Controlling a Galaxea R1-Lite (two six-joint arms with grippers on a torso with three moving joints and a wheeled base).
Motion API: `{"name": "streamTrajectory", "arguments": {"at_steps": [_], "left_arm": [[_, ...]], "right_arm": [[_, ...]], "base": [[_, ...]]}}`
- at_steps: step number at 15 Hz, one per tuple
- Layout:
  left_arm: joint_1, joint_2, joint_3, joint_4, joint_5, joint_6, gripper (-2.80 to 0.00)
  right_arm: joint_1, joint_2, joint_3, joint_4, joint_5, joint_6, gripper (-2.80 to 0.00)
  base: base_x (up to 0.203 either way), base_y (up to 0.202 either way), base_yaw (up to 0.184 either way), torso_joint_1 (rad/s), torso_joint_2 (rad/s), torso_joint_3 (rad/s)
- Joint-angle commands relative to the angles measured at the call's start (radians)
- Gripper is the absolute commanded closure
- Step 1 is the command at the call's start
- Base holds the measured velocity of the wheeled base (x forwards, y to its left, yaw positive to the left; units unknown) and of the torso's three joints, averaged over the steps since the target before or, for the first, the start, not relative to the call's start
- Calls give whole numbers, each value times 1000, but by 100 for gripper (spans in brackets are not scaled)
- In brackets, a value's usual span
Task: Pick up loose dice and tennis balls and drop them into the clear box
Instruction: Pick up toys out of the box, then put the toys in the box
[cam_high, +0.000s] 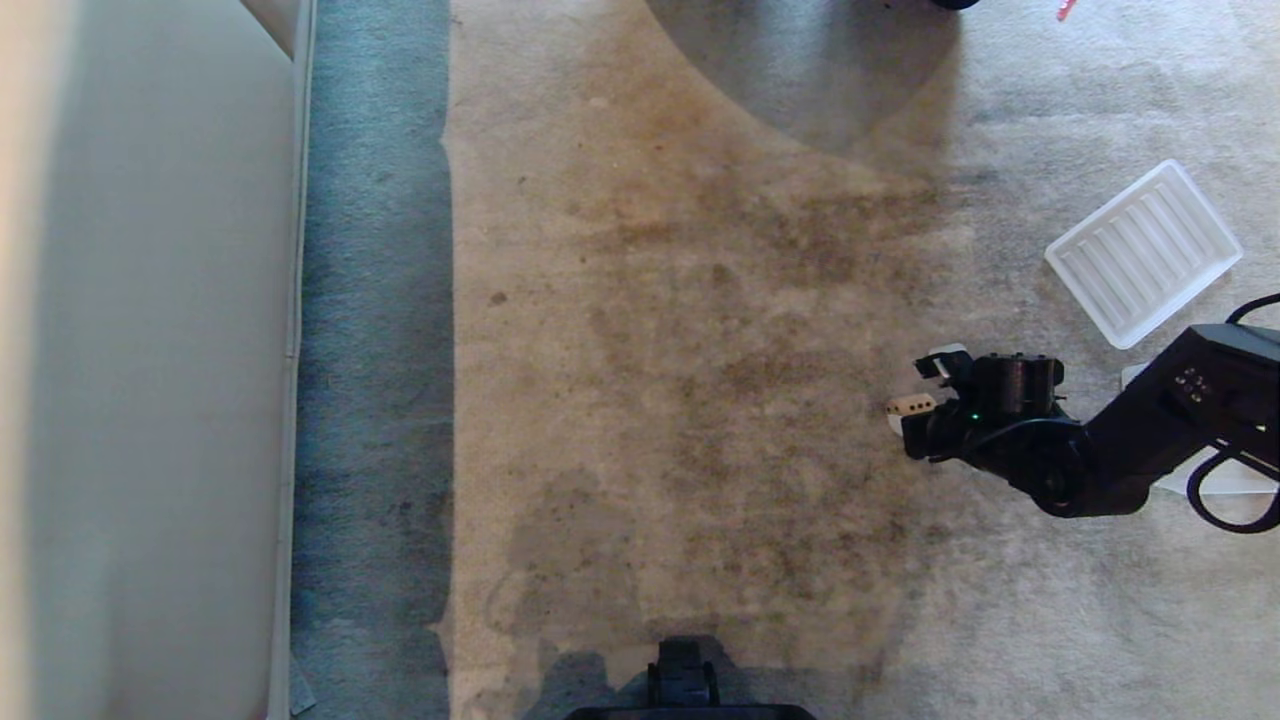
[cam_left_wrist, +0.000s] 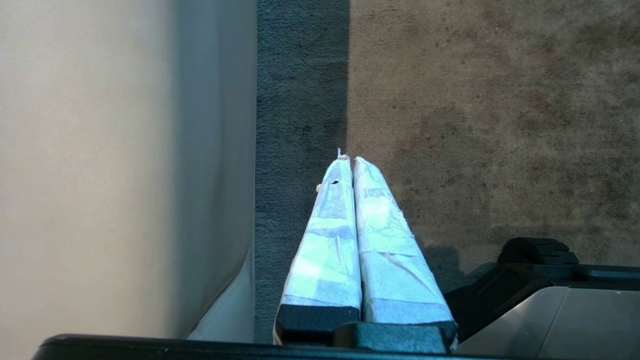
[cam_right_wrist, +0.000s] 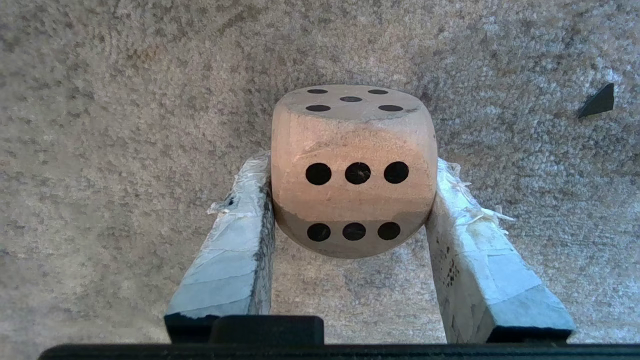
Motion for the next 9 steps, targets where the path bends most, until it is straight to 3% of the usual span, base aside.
{"name": "streamTrajectory", "arguments": {"at_steps": [1, 4, 9], "left_arm": [[0, 0, 0, 0, 0, 0, 0], [0, 0, 0, 0, 0, 0, 0], [0, 0, 2, 0, 0, 0, 0]], "right_arm": [[0, -59, 69, 59, -7, -3, 0], [-1, -387, 244, 181, -20, -4, 0], [-3, -1211, 543, 482, -37, 15, 0]], "base": [[0, 0, 0, 0, 0, 0], [0, 0, 0, 0, 0, 0], [0, 0, 0, 0, 0, 0]]}}
